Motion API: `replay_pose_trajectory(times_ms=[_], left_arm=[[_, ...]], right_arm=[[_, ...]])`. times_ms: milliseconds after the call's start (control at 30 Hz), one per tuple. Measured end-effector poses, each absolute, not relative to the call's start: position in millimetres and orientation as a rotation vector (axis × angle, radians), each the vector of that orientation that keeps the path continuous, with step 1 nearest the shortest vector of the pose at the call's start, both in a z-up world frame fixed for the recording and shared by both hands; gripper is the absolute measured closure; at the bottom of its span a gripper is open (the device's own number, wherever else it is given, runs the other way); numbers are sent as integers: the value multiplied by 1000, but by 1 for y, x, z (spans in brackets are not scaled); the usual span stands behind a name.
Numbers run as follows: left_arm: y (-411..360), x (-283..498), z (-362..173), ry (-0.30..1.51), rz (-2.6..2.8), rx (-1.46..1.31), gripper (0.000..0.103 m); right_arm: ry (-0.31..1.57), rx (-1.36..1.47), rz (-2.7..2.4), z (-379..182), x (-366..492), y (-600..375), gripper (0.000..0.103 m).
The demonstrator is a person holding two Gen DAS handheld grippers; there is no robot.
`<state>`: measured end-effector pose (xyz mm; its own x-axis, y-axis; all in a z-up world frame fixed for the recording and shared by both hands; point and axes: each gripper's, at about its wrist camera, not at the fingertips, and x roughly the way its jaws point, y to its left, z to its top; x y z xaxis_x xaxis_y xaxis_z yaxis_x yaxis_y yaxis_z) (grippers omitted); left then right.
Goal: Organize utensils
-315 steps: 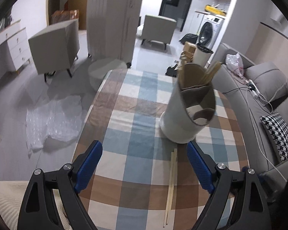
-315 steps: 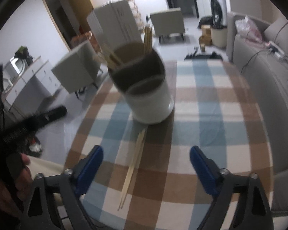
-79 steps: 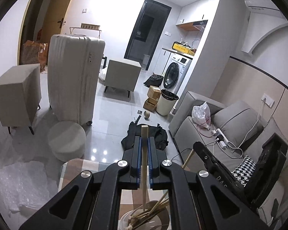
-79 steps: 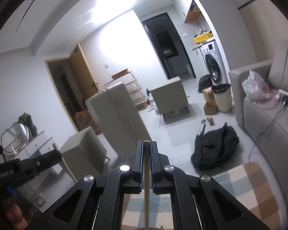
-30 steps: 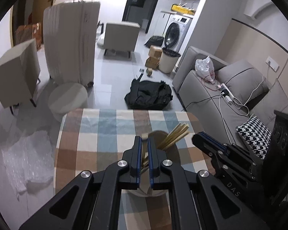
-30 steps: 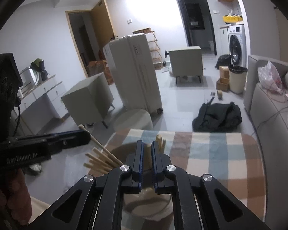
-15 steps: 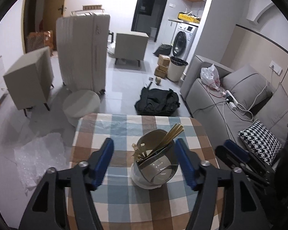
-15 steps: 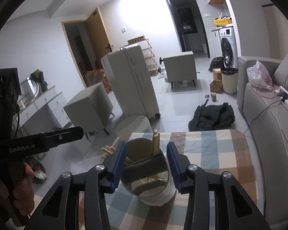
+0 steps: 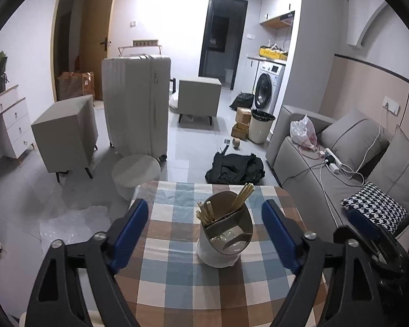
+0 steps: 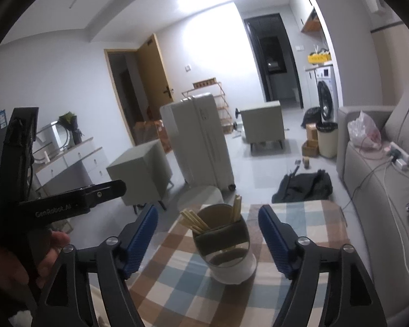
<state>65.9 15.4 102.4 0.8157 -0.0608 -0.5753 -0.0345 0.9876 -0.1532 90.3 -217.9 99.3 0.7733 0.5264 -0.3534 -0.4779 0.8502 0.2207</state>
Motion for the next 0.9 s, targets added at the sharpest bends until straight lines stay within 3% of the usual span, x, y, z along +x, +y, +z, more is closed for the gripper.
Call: replay_pose_trajectory(times_ms=[367, 900], left_arm=[[13, 36, 90, 557, 14, -118, 14], [11, 4, 53, 535, 81, -86, 14]], right_arm=[[346, 130, 522, 86, 46, -226, 0], [365, 86, 500, 39, 16, -226, 0]])
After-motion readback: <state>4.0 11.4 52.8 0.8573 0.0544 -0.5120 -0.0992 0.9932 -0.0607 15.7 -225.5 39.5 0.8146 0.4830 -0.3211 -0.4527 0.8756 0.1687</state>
